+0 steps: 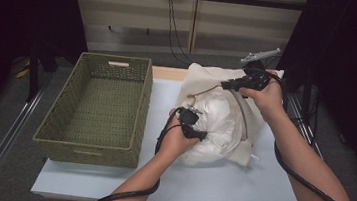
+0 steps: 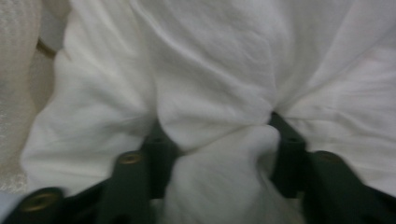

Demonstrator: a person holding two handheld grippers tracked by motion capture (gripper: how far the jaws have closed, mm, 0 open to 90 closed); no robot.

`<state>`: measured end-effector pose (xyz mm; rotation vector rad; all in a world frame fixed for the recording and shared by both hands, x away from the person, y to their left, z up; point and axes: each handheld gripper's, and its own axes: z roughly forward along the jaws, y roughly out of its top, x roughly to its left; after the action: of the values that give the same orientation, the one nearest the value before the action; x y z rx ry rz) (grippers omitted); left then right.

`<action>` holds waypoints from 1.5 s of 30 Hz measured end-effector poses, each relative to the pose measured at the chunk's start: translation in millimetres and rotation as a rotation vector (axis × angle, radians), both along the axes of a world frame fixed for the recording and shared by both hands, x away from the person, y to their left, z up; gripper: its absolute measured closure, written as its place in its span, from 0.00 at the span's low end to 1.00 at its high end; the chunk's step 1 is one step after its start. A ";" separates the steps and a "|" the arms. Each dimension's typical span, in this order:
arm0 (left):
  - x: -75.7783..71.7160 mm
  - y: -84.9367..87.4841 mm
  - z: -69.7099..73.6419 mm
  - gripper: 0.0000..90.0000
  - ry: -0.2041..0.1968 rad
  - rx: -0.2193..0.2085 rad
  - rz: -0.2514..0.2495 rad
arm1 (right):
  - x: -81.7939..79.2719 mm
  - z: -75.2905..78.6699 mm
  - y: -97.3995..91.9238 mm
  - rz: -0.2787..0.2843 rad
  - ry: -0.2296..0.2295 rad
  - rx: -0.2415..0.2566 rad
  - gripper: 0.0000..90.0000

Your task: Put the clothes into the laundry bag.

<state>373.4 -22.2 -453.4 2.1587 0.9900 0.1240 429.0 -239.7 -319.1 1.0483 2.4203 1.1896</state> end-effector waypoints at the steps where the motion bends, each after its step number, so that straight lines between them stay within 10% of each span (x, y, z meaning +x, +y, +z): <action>1: 0.4 0.5 0.5 0.72 0.011 -0.007 0.007 | -0.7 -0.1 -0.3 0.001 0.002 0.002 0.97; 8: 2.7 2.9 14.0 0.82 -0.014 -0.095 0.076 | -2.7 -2.5 0.2 0.008 0.012 0.008 0.97; 19: 8.1 -6.9 20.7 0.82 -0.022 -0.155 0.046 | -4.5 -4.5 6.4 0.023 0.024 0.014 0.97; 33: 30.5 11.5 37.2 0.83 -0.192 -0.169 0.185 | -7.7 -1.9 4.1 0.045 0.031 0.018 0.97; 41: 27.1 -7.4 32.6 0.83 -0.124 -0.200 0.114 | -5.3 -2.5 6.0 0.057 0.045 0.030 0.97; 45: 28.3 -13.3 34.6 0.83 -0.150 -0.238 0.130 | -6.3 -3.7 11.7 0.071 0.055 0.033 0.97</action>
<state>401.8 -35.5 -418.8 1.8418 1.0042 0.2162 422.7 -228.0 -322.8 1.0251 2.5079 1.2431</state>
